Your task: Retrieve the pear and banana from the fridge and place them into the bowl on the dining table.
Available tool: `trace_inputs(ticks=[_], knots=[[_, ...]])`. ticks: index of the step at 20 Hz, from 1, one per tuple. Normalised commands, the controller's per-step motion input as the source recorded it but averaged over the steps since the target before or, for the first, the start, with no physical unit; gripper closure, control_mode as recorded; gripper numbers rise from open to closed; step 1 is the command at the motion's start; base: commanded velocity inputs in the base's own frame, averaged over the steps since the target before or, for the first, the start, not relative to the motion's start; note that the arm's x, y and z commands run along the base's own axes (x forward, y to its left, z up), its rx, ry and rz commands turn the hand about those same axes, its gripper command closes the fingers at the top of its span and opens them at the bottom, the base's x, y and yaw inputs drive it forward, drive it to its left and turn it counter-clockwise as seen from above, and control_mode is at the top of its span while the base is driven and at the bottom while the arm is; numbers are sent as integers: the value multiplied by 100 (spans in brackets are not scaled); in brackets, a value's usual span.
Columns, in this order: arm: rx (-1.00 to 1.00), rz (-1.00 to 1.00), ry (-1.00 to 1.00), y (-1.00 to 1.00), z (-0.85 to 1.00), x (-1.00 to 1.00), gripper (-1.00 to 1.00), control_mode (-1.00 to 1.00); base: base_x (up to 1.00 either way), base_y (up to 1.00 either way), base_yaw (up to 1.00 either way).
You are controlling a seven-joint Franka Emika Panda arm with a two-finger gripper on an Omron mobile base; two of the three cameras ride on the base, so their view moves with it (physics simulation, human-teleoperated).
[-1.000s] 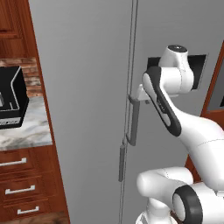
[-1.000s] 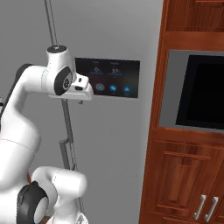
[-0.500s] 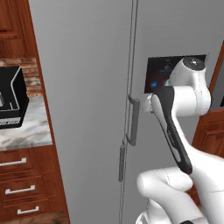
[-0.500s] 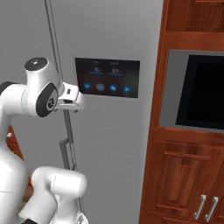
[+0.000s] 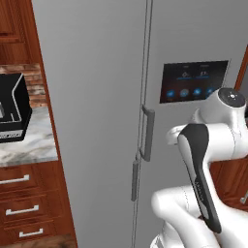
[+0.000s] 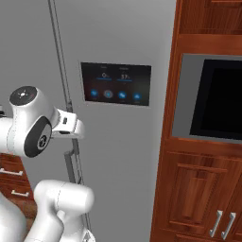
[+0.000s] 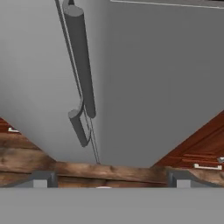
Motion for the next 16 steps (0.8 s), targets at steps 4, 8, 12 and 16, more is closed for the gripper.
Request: trace_inputs(ticks=[4, 8, 12, 16], knots=[[0, 0, 0, 0, 0, 0, -100, 100, -26, 0, 0], [0, 0, 0, 0, 0, 0, -100, 100, -36, 0, 0], [0, 0, 0, 0, 0, 0, -100, 100, -52, 1, 1], [0, 0, 0, 0, 0, 0, -100, 100, -67, 12, 3]])
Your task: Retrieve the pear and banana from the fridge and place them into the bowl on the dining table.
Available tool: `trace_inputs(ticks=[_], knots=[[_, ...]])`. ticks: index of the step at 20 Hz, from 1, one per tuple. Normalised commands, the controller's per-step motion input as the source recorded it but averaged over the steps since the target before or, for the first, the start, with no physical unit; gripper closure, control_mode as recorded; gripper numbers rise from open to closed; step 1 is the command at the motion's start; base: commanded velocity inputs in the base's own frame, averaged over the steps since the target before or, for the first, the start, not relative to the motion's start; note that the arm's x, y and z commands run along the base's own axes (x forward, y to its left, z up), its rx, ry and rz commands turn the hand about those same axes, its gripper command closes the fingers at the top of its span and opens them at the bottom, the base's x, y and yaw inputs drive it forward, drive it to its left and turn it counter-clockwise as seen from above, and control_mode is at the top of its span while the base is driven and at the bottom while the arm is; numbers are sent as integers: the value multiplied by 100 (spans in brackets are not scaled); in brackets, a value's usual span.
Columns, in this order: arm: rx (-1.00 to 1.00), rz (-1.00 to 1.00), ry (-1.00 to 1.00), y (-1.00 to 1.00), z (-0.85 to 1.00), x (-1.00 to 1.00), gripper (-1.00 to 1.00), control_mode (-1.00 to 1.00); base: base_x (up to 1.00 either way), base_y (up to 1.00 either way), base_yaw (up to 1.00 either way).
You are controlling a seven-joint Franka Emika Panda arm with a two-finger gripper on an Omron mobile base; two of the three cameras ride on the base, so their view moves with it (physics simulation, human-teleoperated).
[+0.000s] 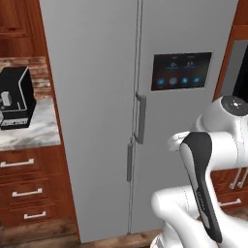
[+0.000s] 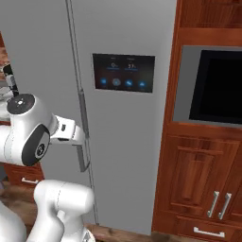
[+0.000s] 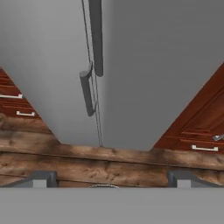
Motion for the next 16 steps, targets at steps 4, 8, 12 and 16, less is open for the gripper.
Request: trace_inputs(ticks=[4, 8, 12, 16], knots=[[0, 0, 0, 0, 0, 0, -100, 100, -64, 23, 4], [0, 0, 0, 0, 0, 0, -100, 100, -47, 29, 3], [0, 0, 0, 0, 0, 0, -100, 100, -26, 33, 1], [0, 0, 0, 0, 0, 0, -100, 100, -12, 34, 1]])
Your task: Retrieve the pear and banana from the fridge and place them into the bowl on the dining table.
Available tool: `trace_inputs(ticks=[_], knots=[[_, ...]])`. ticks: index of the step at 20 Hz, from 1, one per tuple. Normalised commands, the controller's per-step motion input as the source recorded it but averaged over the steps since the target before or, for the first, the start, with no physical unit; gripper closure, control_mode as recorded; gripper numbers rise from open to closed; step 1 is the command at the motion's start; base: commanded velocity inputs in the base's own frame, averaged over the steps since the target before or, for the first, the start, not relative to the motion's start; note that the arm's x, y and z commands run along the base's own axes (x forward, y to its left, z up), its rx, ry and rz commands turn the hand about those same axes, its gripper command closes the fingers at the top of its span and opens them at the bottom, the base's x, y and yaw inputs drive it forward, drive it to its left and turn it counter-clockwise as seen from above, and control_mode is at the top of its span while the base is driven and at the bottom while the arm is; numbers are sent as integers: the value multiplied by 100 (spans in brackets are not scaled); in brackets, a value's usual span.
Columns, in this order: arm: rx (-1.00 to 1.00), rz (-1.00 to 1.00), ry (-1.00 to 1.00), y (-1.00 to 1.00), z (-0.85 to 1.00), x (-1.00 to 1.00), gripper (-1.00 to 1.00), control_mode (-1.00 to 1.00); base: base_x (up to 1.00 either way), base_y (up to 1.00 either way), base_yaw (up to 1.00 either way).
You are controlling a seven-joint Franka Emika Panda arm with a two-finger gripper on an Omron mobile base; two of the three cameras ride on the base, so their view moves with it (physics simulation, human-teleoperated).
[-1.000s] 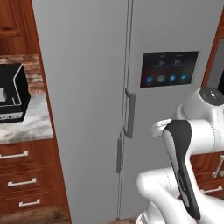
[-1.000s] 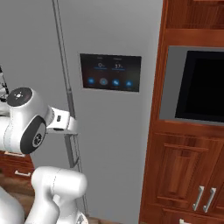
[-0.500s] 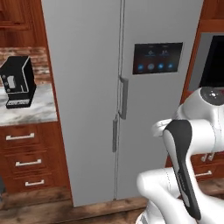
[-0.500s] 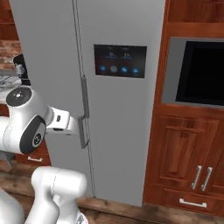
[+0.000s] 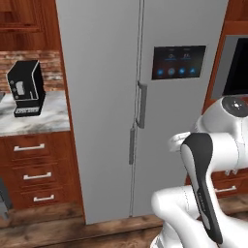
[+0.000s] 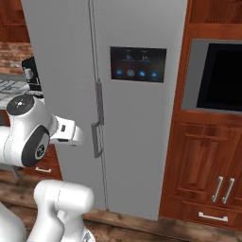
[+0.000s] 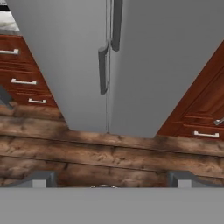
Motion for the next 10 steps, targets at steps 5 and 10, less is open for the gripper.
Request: trace_inputs(ticks=[5, 10], knots=[[0, 0, 0, 0, 0, 0, -100, 100, -6, 30, 0], [0, 0, 0, 0, 0, 0, -100, 100, -3, 15, 0]])
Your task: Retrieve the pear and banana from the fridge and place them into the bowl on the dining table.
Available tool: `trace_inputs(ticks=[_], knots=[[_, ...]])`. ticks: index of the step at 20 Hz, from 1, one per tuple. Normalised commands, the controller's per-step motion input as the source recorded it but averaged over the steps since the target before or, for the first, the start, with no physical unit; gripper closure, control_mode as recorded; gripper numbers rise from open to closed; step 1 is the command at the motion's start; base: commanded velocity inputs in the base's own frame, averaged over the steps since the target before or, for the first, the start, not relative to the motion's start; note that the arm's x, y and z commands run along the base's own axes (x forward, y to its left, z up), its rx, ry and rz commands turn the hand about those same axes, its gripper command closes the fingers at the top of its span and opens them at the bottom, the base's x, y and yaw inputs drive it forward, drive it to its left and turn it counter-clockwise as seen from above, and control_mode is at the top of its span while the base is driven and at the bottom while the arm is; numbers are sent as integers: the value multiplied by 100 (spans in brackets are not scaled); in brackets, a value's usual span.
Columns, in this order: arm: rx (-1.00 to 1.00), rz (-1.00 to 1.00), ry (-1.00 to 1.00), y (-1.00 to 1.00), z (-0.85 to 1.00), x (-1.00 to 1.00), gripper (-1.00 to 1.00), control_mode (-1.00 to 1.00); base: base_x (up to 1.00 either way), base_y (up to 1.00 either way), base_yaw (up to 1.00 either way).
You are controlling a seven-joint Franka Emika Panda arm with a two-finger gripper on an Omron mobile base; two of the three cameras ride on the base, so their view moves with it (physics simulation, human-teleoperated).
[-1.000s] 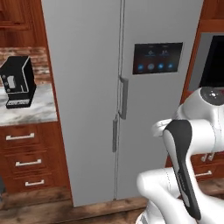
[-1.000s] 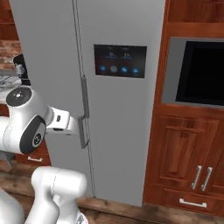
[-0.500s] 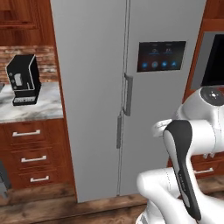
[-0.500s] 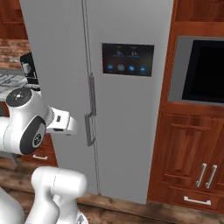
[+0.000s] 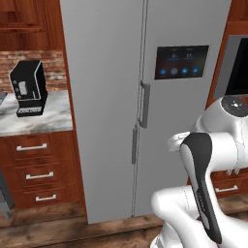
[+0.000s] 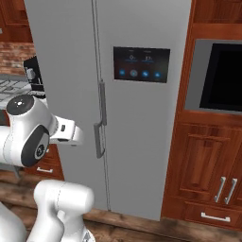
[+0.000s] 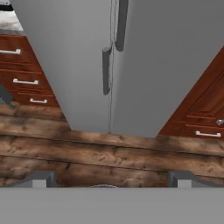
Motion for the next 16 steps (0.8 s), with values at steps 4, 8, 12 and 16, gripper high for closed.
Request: trace_inputs(ticks=[4, 8, 12, 16], knots=[[0, 0, -10, -4, 0, 0, -100, -100, 0, 0, 0], [0, 0, -2, -1, 2, 9, -100, -100, 0, 0, 0], [0, 0, -1, 0, 3, 43, -100, -100, 0, 0, 0], [2, 0, 0, -3, 5, 67, -100, -100, 0, 0, 0]])
